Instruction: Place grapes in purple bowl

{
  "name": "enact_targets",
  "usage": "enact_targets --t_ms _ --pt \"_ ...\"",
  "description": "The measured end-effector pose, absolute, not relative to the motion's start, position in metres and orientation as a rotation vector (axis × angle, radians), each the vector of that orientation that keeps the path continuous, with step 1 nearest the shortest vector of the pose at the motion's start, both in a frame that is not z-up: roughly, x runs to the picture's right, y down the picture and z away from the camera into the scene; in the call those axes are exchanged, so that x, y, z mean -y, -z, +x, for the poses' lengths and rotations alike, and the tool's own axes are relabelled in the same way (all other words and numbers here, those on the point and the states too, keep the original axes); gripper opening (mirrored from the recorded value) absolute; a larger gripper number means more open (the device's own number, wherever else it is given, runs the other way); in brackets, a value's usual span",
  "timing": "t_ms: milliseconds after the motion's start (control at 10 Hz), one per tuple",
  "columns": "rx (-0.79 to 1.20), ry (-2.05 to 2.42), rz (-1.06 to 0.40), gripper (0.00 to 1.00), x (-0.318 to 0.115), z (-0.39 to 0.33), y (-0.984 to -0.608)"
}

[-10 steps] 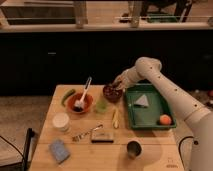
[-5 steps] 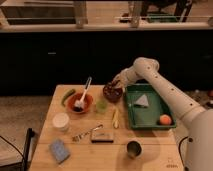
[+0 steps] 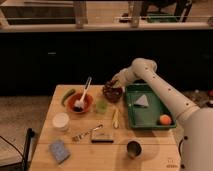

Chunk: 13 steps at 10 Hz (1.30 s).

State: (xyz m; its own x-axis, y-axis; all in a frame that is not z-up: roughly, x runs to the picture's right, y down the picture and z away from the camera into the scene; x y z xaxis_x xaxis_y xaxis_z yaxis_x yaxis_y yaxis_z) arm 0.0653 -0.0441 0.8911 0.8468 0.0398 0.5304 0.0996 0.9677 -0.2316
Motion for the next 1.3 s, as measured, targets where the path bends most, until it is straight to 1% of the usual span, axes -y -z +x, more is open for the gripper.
enact_targets --t_ms 100,200,300,400,500,1300 --pt "0.562 0.027 -0.258 0.46 0.0439 0.0641 -0.8921" --pt "0.559 0.022 -0.261 0.58 0.0431 0.0646 -0.8933" --pt "0.558 0.02 -0.261 0.66 0.0428 0.0651 -0.8936" --pt "0.559 0.018 -0.261 0.76 0.0424 0.0651 -0.8944" --pt "0.56 0.017 -0.262 0.8 0.0417 0.0646 -0.8949" --pt "0.58 0.026 -0.262 0.8 0.0405 0.071 -0.8953"
